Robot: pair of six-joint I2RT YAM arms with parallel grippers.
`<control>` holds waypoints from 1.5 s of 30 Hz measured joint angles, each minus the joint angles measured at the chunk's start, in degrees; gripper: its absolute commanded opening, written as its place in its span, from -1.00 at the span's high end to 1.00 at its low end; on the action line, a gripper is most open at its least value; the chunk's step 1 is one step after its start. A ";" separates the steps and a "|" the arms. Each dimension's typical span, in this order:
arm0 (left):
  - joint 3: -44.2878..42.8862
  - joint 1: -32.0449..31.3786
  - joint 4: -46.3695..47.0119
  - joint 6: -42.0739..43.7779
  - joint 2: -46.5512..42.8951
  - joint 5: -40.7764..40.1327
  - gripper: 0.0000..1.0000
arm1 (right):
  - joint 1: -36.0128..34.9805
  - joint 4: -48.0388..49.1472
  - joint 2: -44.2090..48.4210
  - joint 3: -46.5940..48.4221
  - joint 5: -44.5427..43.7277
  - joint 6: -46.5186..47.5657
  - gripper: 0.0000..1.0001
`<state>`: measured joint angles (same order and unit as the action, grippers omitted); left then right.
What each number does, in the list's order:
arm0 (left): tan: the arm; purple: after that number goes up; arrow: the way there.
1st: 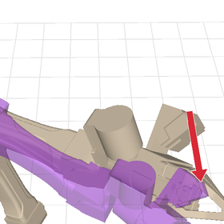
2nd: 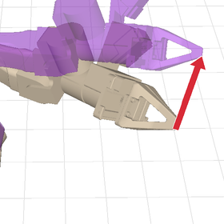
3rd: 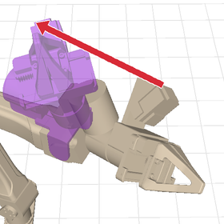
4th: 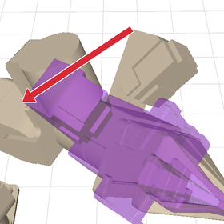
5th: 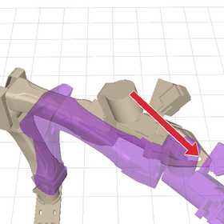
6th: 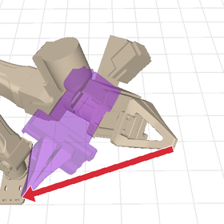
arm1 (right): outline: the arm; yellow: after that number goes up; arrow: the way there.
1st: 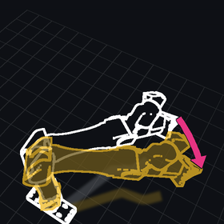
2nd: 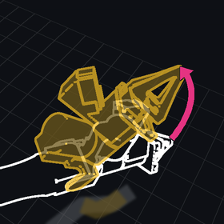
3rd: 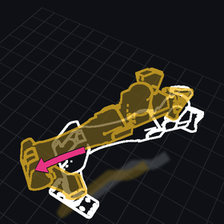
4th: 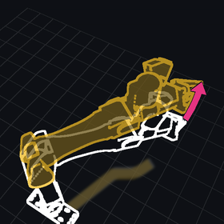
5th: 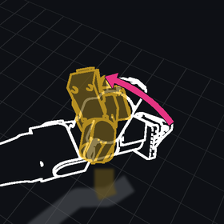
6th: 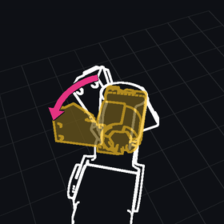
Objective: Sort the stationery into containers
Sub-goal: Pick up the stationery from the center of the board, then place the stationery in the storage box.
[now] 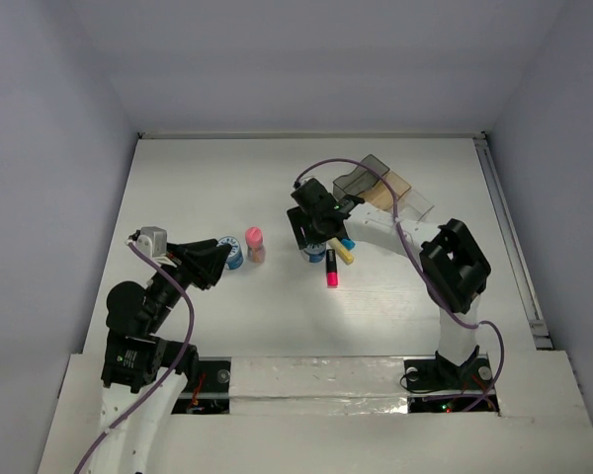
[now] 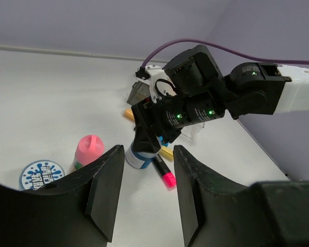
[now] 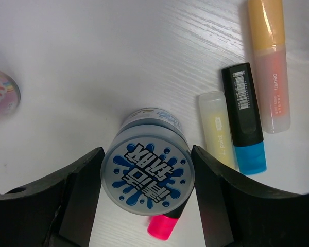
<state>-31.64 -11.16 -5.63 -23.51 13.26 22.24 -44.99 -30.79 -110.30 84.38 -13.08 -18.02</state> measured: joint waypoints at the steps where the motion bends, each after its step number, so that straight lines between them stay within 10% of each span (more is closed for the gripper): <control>1: 0.00 0.00 0.00 0.00 0.00 0.00 0.20 | 0.00 0.00 0.00 0.00 0.04 -0.02 -0.02; 21: 0.00 0.00 0.04 0.04 0.07 0.42 0.20 | 13.49 0.33 10.25 9.33 3.54 3.56 0.06; 45: 0.00 -0.42 0.20 0.09 6.78 1.75 0.19 | 28.44 -0.98 -13.40 28.52 6.05 10.86 0.02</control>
<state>-31.64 -11.57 -5.43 -23.42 20.03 23.99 -16.56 -31.77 -123.70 112.90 -7.03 -7.16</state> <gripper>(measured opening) 0.404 0.703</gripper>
